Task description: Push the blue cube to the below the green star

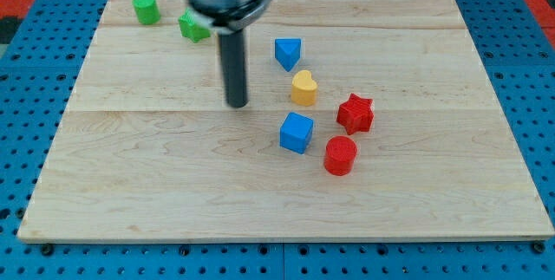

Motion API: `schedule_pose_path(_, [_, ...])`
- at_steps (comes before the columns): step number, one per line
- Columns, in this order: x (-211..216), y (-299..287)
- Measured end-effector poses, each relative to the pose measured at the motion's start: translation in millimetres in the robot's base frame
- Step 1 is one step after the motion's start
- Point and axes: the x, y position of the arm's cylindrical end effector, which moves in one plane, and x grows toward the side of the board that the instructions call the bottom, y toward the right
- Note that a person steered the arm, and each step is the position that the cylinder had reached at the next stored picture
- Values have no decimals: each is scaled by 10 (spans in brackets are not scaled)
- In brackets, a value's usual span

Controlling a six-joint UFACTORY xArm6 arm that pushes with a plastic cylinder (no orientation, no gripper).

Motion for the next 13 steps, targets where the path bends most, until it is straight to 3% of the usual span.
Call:
schedule_pose_path(1, [745,601])
schedule_pose_path(2, [1016,1483])
schedule_pose_path(3, [1016,2109])
schedule_pose_path(4, [737,1826])
schedule_pose_path(5, [474,1034])
schedule_pose_path(7, [-444,-272])
schedule_pose_path(8, [-227,147])
schedule_pose_path(9, [-19,71])
schedule_pose_path(10, [-187,-427])
schedule_pose_path(11, [-757,-948])
schedule_pose_path(12, [-751,-946])
schedule_pose_path(13, [-328,-565])
